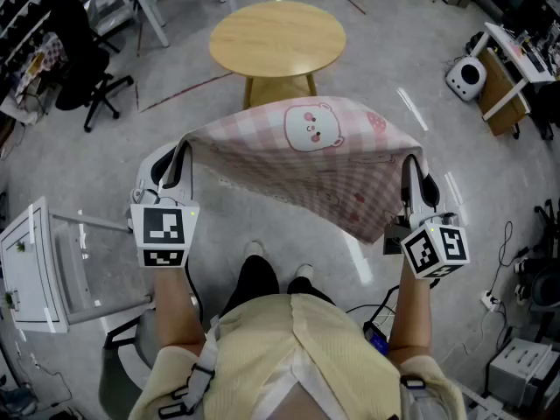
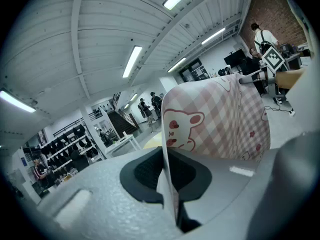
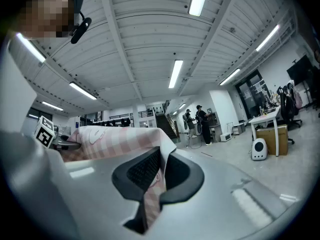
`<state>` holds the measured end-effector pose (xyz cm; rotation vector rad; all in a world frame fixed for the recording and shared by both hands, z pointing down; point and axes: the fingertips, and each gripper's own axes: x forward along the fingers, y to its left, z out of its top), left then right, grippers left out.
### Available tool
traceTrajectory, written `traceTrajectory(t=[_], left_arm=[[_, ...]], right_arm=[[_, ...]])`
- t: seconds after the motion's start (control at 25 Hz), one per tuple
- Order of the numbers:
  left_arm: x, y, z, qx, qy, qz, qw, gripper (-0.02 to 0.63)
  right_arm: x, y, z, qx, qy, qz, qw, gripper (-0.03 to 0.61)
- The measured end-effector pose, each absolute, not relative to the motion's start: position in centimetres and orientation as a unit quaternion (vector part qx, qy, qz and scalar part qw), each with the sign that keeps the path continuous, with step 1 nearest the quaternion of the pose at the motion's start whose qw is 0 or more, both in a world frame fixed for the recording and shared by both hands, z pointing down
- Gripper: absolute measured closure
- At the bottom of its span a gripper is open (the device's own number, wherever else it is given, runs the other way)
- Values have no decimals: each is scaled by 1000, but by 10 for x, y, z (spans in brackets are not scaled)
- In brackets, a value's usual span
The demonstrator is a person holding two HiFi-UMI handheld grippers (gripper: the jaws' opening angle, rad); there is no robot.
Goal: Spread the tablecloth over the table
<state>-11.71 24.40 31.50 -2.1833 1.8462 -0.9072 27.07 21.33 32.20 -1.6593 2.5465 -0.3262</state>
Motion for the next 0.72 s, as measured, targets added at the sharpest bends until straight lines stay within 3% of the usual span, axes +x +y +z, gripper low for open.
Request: traceTrajectory(t=[0.28, 0.72], left_arm=[[-105, 245, 316, -717, 610, -331, 59, 608], [-162, 355, 335, -727, 609, -312, 61, 609]], right_arm=[[279, 199, 317, -532, 840, -100, 39, 571], [222, 306, 328, -538, 834, -116, 42, 571]])
